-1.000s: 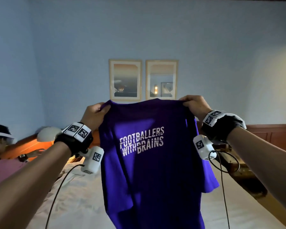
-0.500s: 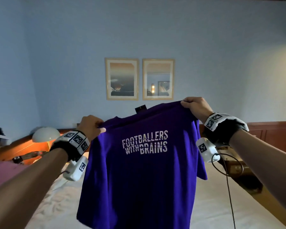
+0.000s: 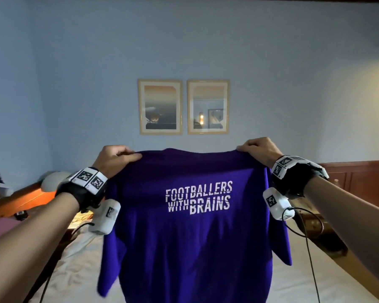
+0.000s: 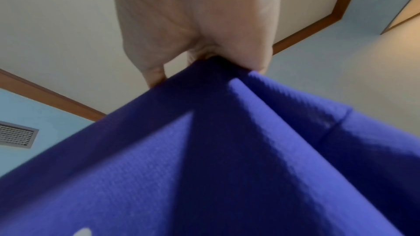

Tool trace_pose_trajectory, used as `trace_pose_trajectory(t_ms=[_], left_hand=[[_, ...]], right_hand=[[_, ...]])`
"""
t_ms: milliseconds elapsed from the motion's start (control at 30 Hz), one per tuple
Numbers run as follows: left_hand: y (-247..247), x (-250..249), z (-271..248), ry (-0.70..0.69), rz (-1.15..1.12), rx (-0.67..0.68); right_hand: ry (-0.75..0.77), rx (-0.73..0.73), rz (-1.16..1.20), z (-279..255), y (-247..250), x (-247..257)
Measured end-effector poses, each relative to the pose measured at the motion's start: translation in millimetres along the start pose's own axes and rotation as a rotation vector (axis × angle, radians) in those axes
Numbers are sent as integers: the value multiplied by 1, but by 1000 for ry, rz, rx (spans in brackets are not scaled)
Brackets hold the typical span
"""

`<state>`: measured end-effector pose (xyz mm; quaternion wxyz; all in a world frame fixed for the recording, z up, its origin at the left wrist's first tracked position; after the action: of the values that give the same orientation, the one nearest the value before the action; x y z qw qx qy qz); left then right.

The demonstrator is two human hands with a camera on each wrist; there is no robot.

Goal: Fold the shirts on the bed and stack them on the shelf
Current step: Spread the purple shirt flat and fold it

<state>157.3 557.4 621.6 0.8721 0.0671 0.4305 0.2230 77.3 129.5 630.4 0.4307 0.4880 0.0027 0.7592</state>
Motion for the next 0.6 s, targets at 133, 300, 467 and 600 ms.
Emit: trace_pose_trajectory(t_ms=[133,300,467,600], left_hand=[[5,-5,0,-110,-14,-89],[-1,-14,-8,-241,16,-140],[7,-2,-20,-247,19,-190],[-19,69,-65,-28,144,125]], right_hand=[[61,-50,27,1,4,1],[81,-28,23,1,-7,4],[79,-22,51,-11,-10,-4],[-17,78,89,-60,-39,-40]])
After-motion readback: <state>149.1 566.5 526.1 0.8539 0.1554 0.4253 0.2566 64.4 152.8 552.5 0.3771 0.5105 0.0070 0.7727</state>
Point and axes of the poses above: each hand's wrist, its own z-axis towards the middle knuckle, its own y-axis out of the back of the hand, x = y × z, the point moved 8 cm from there along z, towards the middle knuckle, and after that the axes turned 9 degrees about -x, right-handed, at the moved point
